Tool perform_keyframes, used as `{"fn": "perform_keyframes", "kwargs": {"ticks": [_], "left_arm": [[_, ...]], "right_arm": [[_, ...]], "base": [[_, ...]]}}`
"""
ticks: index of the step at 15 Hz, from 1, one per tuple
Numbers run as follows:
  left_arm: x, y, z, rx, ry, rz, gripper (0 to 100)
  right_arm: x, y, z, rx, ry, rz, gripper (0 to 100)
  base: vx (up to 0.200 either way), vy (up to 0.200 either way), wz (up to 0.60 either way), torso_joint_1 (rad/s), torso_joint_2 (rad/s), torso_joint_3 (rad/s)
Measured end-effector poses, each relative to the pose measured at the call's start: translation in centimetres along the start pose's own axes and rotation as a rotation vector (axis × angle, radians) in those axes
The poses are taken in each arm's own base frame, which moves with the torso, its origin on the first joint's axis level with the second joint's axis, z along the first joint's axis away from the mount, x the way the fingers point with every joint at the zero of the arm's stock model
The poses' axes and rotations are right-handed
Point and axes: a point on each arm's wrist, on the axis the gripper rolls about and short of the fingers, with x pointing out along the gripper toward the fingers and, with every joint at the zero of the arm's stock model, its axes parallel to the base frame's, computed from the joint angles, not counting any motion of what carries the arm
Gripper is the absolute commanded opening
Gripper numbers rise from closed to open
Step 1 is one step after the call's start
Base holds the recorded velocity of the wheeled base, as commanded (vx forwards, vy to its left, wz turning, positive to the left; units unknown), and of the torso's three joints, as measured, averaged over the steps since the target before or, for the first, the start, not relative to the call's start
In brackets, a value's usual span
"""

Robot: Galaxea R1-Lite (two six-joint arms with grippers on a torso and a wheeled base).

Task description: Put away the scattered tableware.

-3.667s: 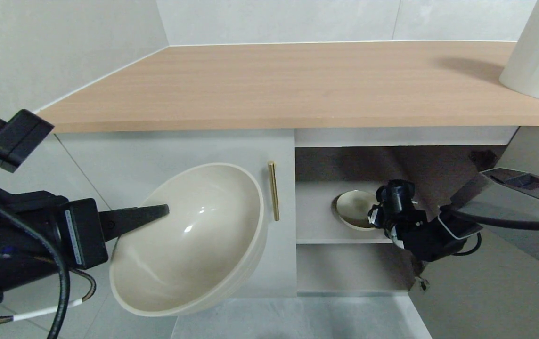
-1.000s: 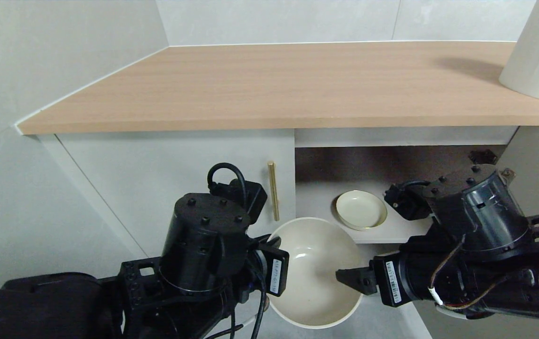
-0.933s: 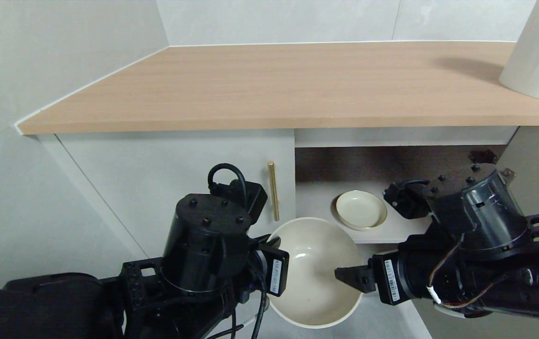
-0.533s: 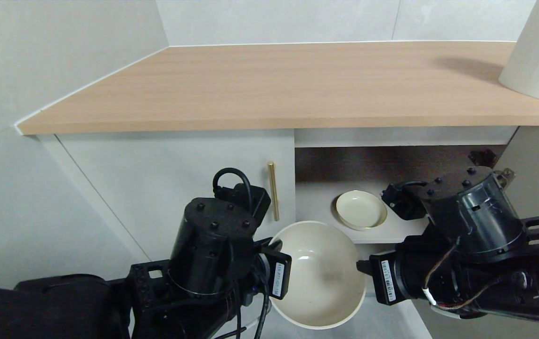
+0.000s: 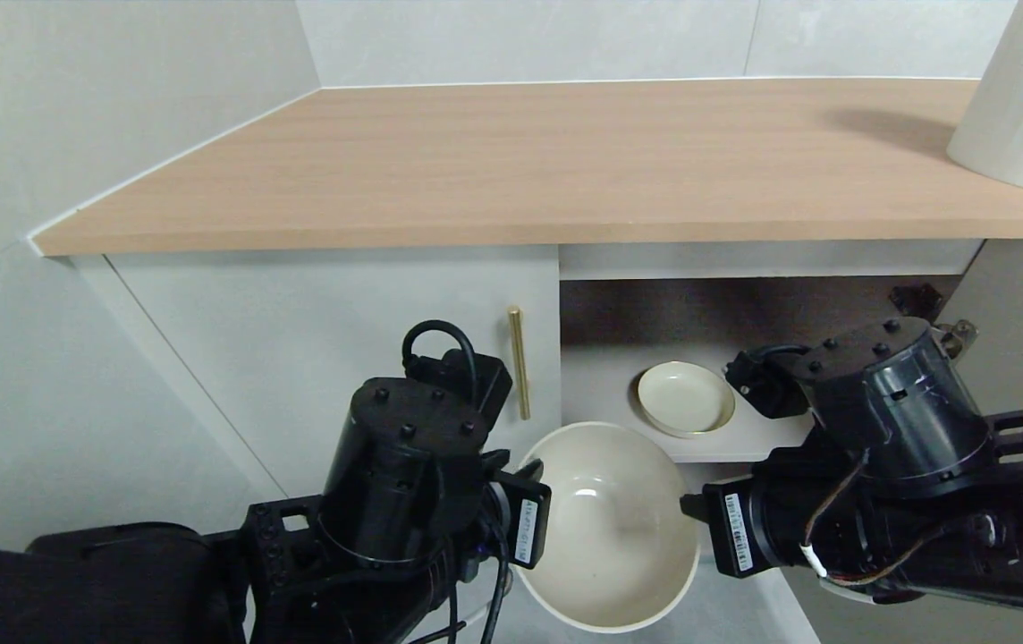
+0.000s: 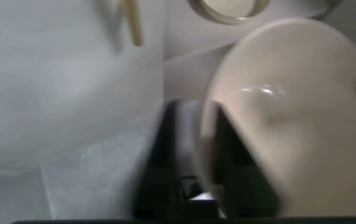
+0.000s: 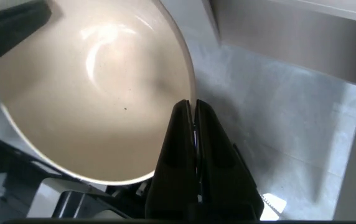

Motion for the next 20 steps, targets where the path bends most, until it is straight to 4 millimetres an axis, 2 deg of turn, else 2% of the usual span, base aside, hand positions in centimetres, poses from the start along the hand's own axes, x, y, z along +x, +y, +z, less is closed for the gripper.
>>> {"fn": "perform_keyframes", "kwargs": {"ticks": [5,9,13,17,20], "left_arm": [[-0.3,0.1,0.4,-0.012,-0.018,-0.002,100],[-1.4,0.6,1.4,-0.042,-0.061,-0.006,100],[-2.0,1.7,2.2,-0.086,-0.09,0.009,100],[-2.2,1.8,2.4,-0.091,-0.098,0.007,100],[-2.3,1.8,2.4,-0.092,-0.098,0.008,100]], "right_arm": [[0.2,0.0,0.0,0.001,0.004,-0.004,0],[0.6,-0.6,0.2,0.014,-0.005,-0.045,0],[2.4,-4.1,1.1,0.101,-0.064,-0.182,0],[4.7,-6.9,1.8,0.179,-0.303,-0.203,0],[5.7,-8.6,1.1,0.202,-0.314,-0.266,0]], "base": [[0.0,0.0,0.0,0.0,0.0,0.0],[0.0,0.0,0.0,0.0,0.0,0.0],[0.0,0.0,0.0,0.0,0.0,0.0],[0.0,0.0,0.0,0.0,0.0,0.0],[0.0,0.0,0.0,0.0,0.0,0.0]]}}
